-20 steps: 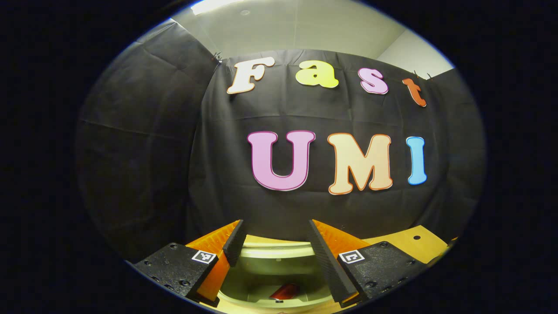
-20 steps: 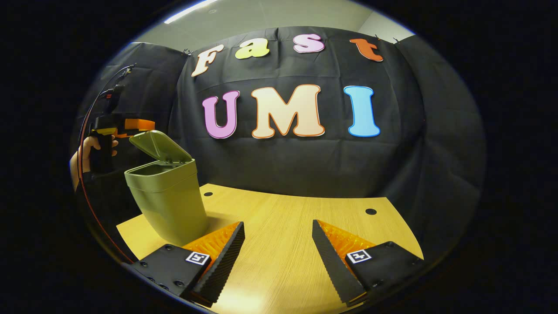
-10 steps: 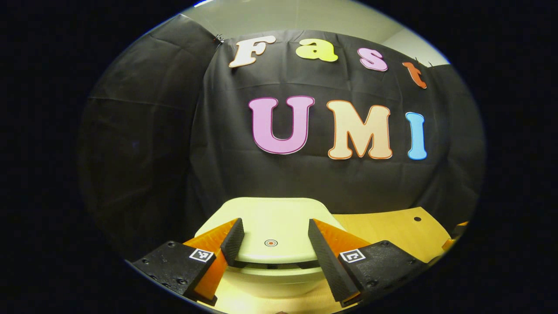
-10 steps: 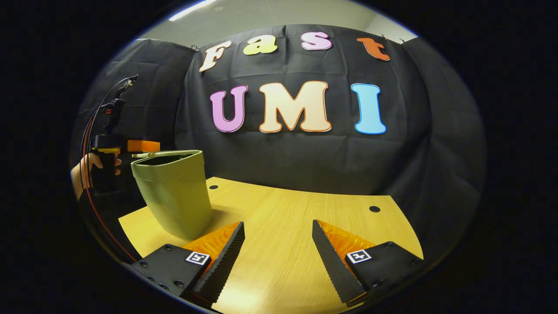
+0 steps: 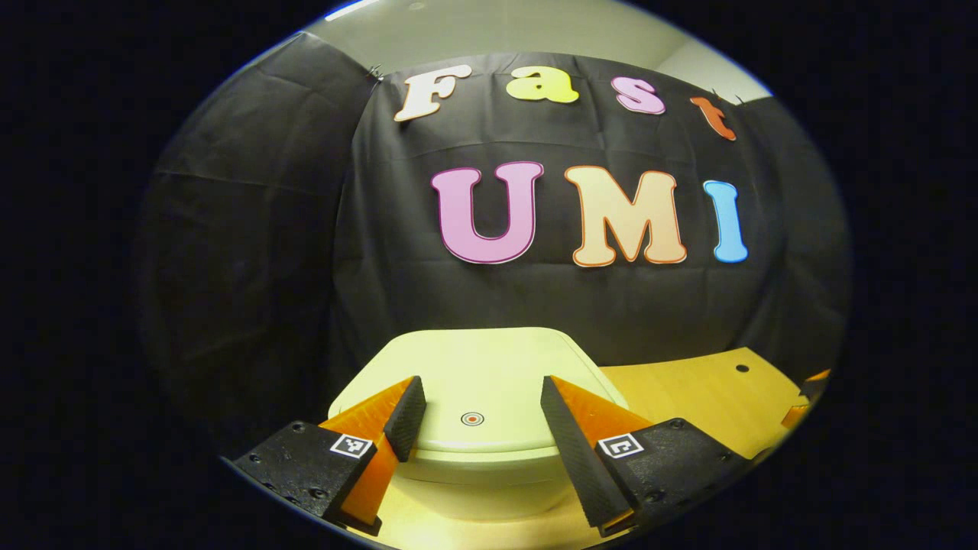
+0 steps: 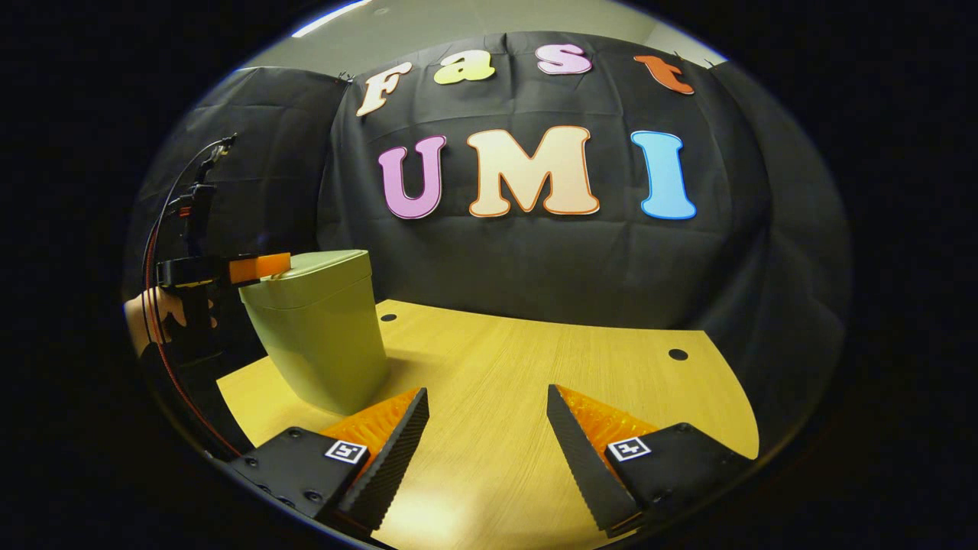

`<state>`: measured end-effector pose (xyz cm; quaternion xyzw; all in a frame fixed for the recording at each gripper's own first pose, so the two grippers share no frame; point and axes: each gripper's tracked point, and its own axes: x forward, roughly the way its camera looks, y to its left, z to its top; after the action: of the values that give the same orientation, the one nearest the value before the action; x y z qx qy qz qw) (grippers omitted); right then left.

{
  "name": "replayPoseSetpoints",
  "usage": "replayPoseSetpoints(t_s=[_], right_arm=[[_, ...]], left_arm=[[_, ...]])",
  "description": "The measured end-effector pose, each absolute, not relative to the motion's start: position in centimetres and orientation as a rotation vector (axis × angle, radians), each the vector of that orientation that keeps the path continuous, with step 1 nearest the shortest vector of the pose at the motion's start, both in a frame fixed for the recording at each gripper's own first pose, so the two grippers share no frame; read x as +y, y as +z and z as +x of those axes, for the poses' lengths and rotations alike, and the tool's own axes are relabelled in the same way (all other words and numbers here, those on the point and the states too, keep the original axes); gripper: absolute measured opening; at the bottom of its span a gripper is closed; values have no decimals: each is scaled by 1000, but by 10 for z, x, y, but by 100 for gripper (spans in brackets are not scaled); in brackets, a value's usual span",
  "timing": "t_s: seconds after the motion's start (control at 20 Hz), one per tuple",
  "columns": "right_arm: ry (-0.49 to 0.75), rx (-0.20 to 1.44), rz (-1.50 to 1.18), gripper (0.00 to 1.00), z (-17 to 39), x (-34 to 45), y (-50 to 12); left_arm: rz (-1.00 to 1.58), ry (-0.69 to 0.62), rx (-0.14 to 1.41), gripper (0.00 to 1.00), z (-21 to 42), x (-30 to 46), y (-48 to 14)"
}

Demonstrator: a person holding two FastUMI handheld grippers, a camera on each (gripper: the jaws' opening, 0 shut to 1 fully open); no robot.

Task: Press the lid of the desktop garbage bin to open it, pick up the crumpled paper on the desktop and throw it into the bin, then pick up the pop can on the desktop and drop it into the bin, and finally close the garbage bin lid.

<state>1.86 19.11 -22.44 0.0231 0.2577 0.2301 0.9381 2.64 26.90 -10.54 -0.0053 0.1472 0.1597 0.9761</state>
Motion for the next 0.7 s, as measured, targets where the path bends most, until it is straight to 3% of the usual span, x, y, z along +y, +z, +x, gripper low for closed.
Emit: replayPoseSetpoints(t_s=[0.2,0.3,0.35,0.7], right_arm=[[457,476,90,98,30,190,-197],[442,407,99,98,42,181,-168],[430,380,99,98,48,175,-155],[303,225,135,98,68,122,-91]], left_arm=[[-7,295,246,88,29,260,-94],[-57,278,167,97,34,242,-78],[-78,246,112,93,40,224,-63],[36,73,17,92,53,126,-28]])
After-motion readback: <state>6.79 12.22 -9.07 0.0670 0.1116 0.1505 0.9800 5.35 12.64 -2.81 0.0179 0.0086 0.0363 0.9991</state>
